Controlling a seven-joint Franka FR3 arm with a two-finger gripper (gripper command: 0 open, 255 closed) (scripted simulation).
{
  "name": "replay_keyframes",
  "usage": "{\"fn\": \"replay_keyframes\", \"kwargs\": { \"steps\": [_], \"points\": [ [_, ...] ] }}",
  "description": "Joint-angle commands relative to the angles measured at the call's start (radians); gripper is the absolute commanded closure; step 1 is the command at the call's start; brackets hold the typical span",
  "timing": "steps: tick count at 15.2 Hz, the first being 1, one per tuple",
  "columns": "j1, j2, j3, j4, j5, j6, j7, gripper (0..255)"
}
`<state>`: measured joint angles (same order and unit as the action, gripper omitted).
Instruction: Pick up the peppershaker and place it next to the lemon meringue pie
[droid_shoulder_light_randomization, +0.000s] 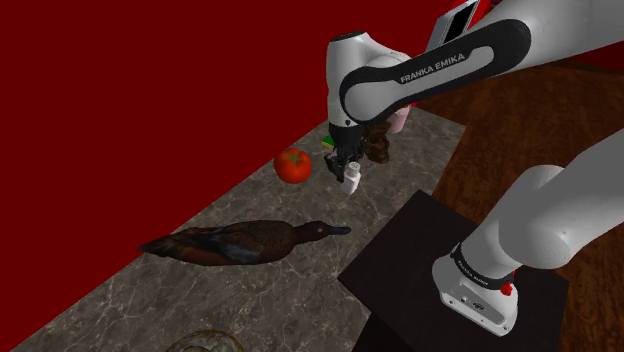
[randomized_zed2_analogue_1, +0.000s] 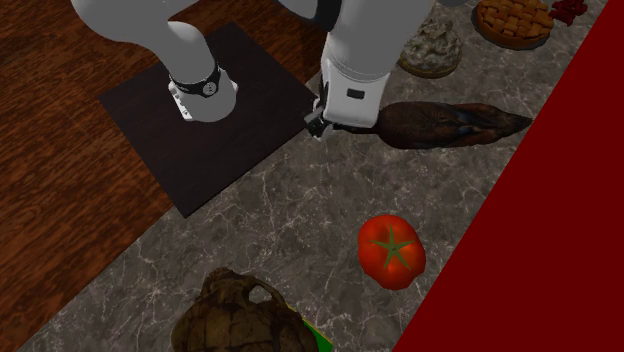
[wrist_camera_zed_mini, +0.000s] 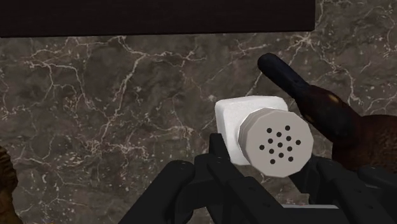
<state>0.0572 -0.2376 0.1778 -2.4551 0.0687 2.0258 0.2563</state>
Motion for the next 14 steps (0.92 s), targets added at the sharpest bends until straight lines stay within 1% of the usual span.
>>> {"fn": "replay_keyframes", "kwargs": {
  "steps": [1,8,14],
  "points": [
    [0.031,-0.008,0.036,-0.013,0.025,0.008,0.053,255],
    [0.122,0.017,0.151,0.017,0.090,0.014,0.220,255],
    [0.190,0.083,0.248,0.088,0.116,0.024,0.375,255]
  ]
}}
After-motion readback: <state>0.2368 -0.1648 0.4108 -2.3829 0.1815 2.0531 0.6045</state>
